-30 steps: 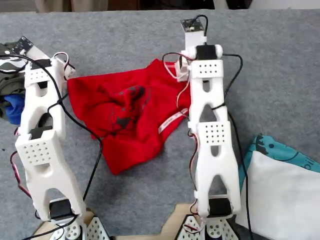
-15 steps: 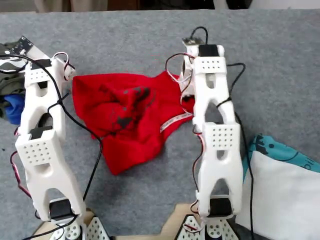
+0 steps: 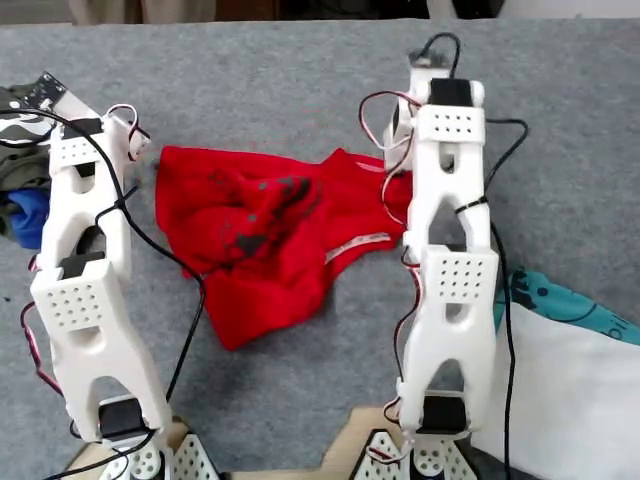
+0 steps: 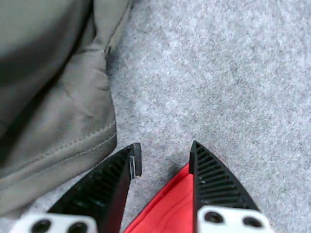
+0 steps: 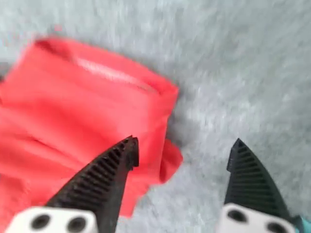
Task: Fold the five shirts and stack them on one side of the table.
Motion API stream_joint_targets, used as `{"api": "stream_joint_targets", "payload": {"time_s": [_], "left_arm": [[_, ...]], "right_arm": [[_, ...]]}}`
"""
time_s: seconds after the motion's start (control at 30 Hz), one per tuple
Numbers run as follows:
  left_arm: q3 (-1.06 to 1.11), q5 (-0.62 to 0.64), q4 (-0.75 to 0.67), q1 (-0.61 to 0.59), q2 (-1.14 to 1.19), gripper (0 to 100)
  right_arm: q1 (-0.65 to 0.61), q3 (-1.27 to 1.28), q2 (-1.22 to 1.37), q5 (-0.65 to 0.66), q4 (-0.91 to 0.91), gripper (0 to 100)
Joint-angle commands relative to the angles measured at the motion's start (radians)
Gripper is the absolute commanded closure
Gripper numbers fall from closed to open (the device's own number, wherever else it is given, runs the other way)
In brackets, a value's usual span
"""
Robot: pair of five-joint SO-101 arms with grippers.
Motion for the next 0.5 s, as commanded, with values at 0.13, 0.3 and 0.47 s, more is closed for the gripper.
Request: {"api": "stream_joint_targets", "payload": {"time_s": [0.13, 0.3, 0.47], "left_arm": [[-0.003, 0.002, -0.012, 0.005, -0.016, 83], [-0.003, 0.002, -0.014, 0.005, -0.016, 83], [-0.003, 0.002, -0.014, 0.005, -0.016, 83]], "right_arm": [[-0.054, -0.071, -0.002, -0.052, -0.138, 74.9], [-0.061, -0.073, 0.036, -0.166, -0.072, 75.1], [-0.054, -0.114, 0.041, -0.226, 0.046, 75.1]]}}
